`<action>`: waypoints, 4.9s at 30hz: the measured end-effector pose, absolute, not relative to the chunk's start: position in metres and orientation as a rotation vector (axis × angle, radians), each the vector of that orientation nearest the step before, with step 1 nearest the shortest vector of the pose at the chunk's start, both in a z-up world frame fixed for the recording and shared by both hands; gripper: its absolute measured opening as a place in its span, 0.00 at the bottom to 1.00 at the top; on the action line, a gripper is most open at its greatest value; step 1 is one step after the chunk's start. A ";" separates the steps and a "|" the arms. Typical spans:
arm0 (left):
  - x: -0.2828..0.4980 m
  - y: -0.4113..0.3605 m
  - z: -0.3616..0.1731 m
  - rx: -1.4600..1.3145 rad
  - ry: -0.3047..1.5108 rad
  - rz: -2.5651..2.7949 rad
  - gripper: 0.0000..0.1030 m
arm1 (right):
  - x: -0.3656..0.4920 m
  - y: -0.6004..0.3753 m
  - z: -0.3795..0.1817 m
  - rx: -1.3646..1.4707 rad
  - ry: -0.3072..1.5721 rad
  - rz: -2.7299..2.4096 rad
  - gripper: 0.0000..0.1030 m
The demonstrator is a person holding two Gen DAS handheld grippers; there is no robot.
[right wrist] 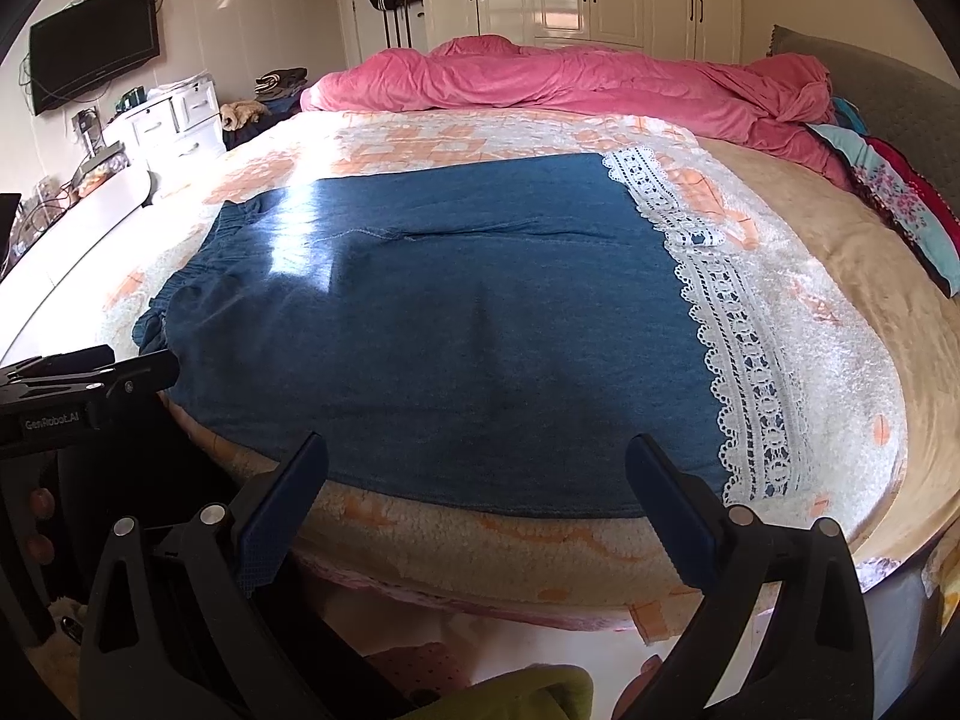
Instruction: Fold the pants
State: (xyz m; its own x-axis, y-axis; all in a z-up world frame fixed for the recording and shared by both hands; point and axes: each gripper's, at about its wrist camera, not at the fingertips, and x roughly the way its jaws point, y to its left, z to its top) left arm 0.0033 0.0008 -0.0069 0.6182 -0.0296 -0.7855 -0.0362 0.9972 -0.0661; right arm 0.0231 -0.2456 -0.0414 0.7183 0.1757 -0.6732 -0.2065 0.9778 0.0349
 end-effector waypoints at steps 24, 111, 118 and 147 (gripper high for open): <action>0.004 0.000 -0.008 -0.076 0.904 -0.006 0.91 | 0.025 -0.244 -0.042 -0.053 0.750 0.211 0.96; 0.230 0.150 -0.011 -0.161 0.841 -0.161 0.21 | 0.385 -0.049 -0.042 -0.731 0.846 0.696 0.95; 0.217 0.151 0.002 -0.157 0.784 -0.178 0.21 | 0.376 -0.023 -0.058 -0.855 0.782 0.785 0.78; 0.105 0.109 0.037 -0.104 0.679 -0.225 0.26 | 0.180 -0.135 0.023 -0.334 0.596 0.859 0.08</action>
State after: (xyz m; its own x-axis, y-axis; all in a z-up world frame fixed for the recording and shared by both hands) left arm 0.1048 0.1094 0.0373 0.7554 -0.2393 -0.6100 0.1720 0.9707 -0.1678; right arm 0.1805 -0.1351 0.0228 0.5061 0.6068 -0.6129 -0.7866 0.6162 -0.0395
